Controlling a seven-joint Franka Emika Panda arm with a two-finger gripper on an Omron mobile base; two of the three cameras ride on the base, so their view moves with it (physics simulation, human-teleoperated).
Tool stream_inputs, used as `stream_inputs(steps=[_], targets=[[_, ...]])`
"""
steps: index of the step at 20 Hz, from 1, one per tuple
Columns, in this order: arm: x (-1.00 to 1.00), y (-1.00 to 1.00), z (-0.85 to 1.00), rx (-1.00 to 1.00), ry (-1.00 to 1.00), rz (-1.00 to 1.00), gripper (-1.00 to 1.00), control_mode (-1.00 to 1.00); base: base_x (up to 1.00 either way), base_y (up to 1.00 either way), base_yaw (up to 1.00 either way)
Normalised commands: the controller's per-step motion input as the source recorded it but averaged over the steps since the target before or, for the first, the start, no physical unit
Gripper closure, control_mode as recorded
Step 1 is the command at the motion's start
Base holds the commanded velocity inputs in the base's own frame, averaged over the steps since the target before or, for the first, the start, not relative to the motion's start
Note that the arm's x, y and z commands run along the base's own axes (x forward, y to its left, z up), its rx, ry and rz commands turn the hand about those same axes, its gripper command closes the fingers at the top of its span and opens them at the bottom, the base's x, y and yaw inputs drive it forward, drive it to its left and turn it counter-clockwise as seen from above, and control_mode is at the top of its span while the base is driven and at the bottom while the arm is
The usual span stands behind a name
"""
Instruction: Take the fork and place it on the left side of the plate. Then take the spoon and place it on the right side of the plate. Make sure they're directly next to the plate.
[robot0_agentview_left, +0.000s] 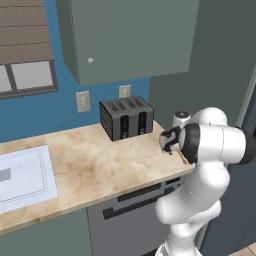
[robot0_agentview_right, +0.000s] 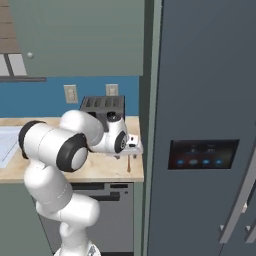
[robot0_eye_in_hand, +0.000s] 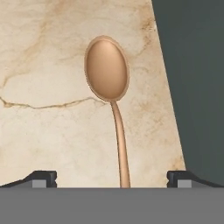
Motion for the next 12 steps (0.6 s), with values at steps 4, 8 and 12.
stream_inputs(steps=[4, 8, 12], targets=[[0.22, -0.18, -0.17, 0.00, 0.00, 0.00, -1.00, -1.00, 0.00, 0.00, 0.00], [0.12, -0.22, -0.14, 0.00, 0.00, 0.00, -1.00, -1.00, 0.00, 0.00, 0.00], [0.09, -0.21, -0.17, 0.00, 0.00, 0.00, -1.00, -1.00, 0.00, 0.00, 0.00]])
